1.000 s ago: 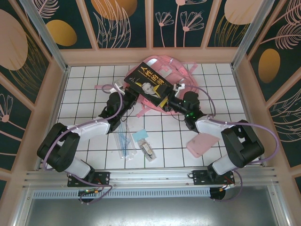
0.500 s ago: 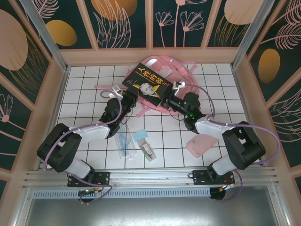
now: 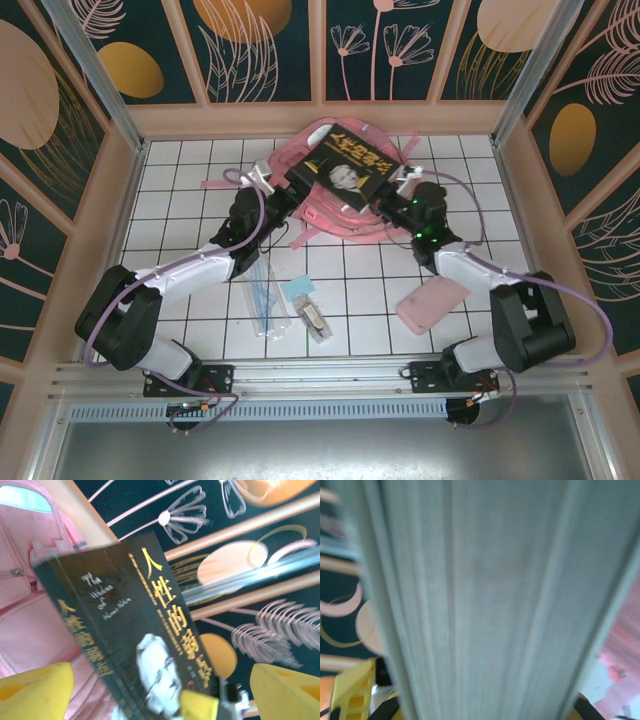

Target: Pack the student bag

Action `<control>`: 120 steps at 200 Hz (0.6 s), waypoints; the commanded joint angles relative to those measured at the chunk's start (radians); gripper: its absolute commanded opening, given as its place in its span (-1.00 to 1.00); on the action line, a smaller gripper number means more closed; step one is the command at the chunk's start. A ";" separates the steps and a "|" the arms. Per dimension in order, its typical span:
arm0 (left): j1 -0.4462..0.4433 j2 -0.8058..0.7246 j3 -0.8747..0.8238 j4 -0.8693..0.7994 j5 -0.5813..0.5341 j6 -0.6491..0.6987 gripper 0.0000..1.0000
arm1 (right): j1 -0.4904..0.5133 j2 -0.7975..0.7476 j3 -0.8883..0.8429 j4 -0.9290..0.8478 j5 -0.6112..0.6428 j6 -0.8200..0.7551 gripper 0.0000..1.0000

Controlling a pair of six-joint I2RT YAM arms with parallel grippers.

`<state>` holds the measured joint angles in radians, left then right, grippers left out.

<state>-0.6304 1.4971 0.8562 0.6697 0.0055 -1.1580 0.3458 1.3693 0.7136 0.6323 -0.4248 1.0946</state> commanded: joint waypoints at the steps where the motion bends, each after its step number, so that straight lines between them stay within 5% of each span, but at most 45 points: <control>1: -0.037 0.055 0.094 -0.259 0.031 0.311 0.77 | -0.114 -0.138 0.069 -0.163 0.025 -0.195 -1.00; 30: -0.111 0.190 0.299 -0.500 0.031 0.590 0.69 | -0.293 -0.205 0.177 -0.461 0.039 -0.364 -1.00; 70: -0.171 0.491 0.704 -0.906 -0.044 0.874 0.59 | -0.460 -0.231 0.254 -0.650 0.022 -0.487 -1.00; 120: -0.207 0.772 1.039 -1.110 -0.189 0.992 0.58 | -0.577 -0.289 0.202 -0.655 -0.057 -0.487 -1.00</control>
<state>-0.8330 2.1891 1.7935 -0.2584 -0.0944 -0.2764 -0.2073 1.1423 0.9218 -0.0505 -0.4198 0.6521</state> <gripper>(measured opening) 0.788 0.169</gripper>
